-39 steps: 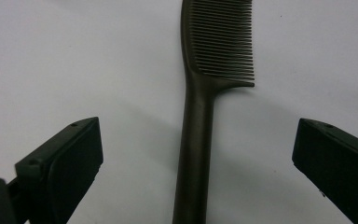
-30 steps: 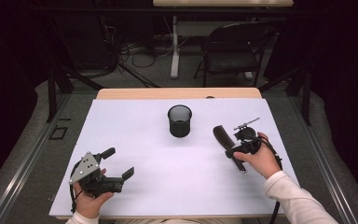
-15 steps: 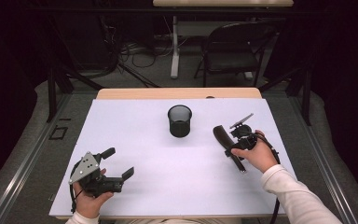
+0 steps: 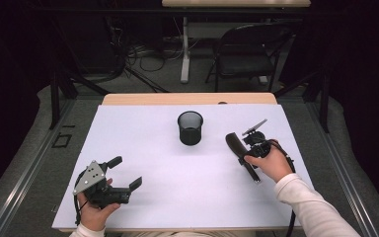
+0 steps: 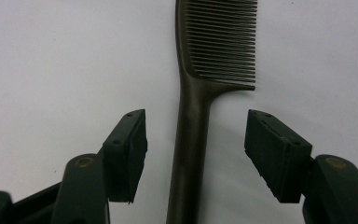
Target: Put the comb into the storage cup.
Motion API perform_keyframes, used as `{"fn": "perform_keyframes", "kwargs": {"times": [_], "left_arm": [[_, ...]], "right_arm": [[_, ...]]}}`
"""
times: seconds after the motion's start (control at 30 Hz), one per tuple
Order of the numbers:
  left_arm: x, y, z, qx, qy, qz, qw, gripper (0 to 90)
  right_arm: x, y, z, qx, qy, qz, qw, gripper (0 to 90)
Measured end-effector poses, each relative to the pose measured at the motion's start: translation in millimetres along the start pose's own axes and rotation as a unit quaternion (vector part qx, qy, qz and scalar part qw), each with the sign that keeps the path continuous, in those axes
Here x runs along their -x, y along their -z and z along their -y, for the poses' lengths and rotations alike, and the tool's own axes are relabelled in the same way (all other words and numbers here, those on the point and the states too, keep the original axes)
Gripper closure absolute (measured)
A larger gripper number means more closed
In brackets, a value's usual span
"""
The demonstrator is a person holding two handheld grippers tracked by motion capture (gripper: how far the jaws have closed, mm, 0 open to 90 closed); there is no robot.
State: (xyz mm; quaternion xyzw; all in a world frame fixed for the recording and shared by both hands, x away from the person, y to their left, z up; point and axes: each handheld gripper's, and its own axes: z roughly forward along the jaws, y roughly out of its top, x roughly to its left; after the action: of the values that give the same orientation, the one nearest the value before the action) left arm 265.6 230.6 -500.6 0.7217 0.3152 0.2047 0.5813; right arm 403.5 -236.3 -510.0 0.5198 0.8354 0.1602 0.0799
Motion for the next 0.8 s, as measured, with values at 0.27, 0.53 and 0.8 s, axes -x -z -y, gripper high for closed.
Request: {"fn": "perform_keyframes", "kwargs": {"times": [0.27, 0.53, 0.8], "left_arm": [[-0.1, 0.0, 0.1, 0.000, 0.000, 0.000, 1.0000, 1.0], [-0.2, 0.0, 0.2, -0.001, 0.000, 0.000, 1.0000, 1.0], [-0.4, -0.3, 0.3, -0.001, 0.000, -0.001, 1.0000, 1.0]], "right_arm": [[-1.8, -3.3, -0.6, -0.004, -0.003, 0.013, 0.9999, 39.7], [-2.2, -4.8, -1.8, -0.016, -0.020, 0.019, 0.9995, 45.1], [-1.7, -10.8, -1.4, -0.030, -0.026, 0.013, 0.9991, 51.9]]}}
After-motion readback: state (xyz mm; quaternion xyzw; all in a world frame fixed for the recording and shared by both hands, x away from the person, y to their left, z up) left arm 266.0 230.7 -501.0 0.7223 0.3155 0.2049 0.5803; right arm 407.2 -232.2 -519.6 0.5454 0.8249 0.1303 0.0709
